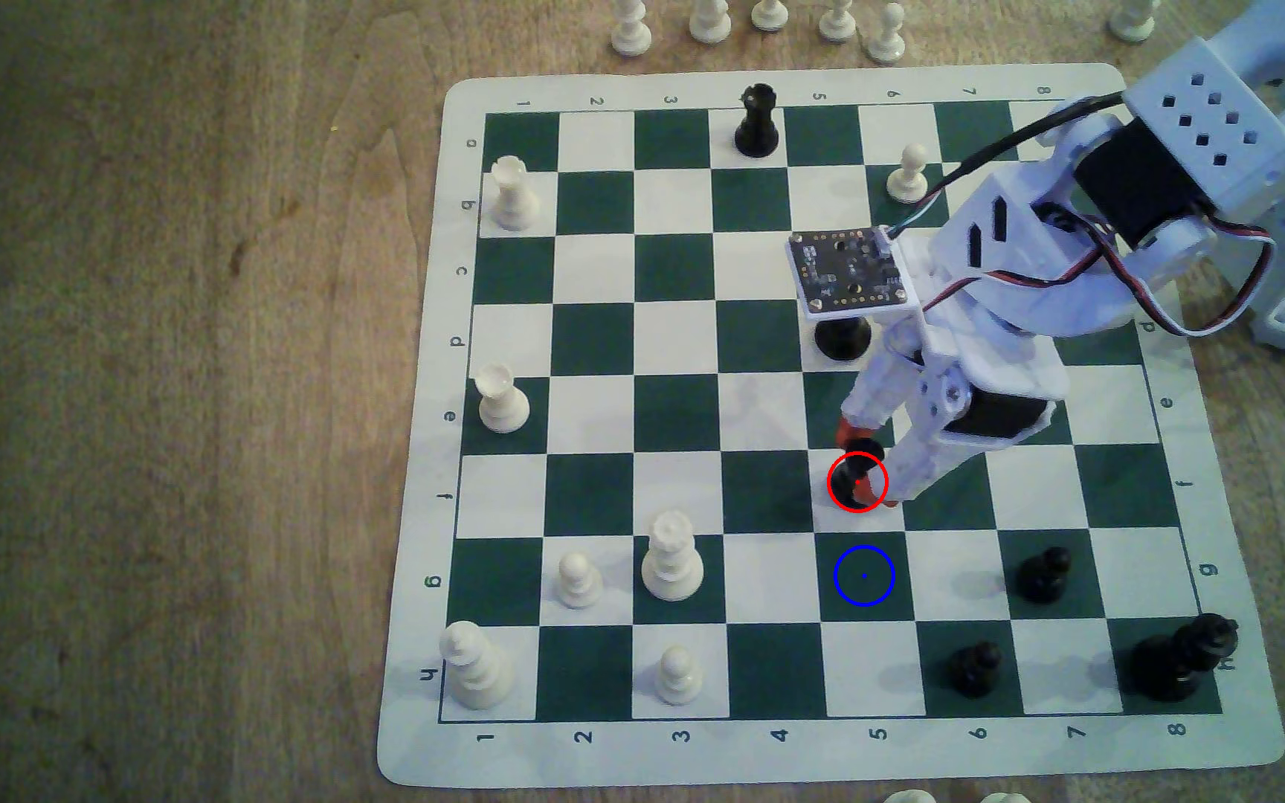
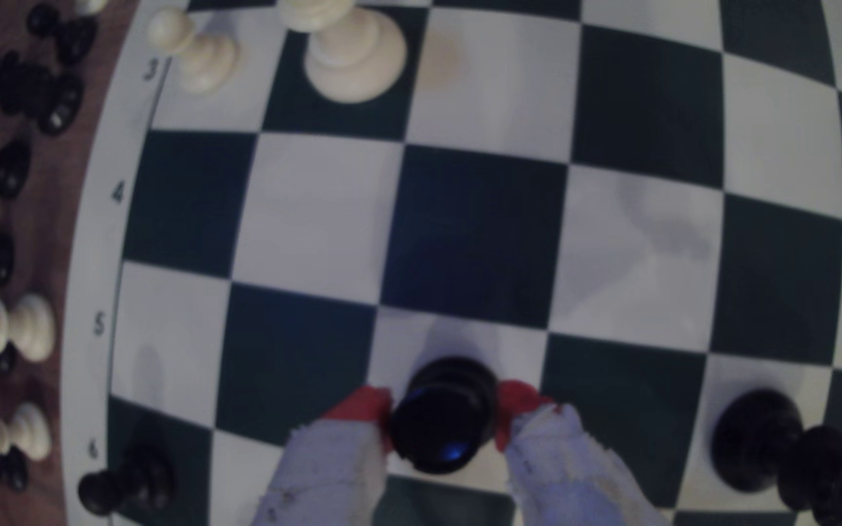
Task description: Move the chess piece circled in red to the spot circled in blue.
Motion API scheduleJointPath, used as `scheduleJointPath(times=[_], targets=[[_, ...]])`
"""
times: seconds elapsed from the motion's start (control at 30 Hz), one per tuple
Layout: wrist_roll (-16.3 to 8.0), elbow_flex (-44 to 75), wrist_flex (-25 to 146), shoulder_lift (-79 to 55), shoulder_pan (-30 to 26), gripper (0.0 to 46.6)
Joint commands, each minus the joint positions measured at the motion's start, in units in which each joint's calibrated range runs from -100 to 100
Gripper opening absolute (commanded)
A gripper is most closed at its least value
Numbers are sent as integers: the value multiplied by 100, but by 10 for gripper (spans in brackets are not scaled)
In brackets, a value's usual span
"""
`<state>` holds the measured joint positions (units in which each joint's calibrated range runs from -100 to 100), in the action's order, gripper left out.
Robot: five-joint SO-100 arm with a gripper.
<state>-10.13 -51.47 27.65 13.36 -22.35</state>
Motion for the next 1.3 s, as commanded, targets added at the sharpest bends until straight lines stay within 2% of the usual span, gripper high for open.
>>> scheduleJointPath(times=[0.0,0.33,0.53,0.87,1.27], targets=[[5,478,-38,90,-69,14],[-39,514,44,217,-116,3],[-132,1430,839,540,-351,3],[-215,1919,880,-131,-875,3],[-220,2019,740,-606,-804,8]])
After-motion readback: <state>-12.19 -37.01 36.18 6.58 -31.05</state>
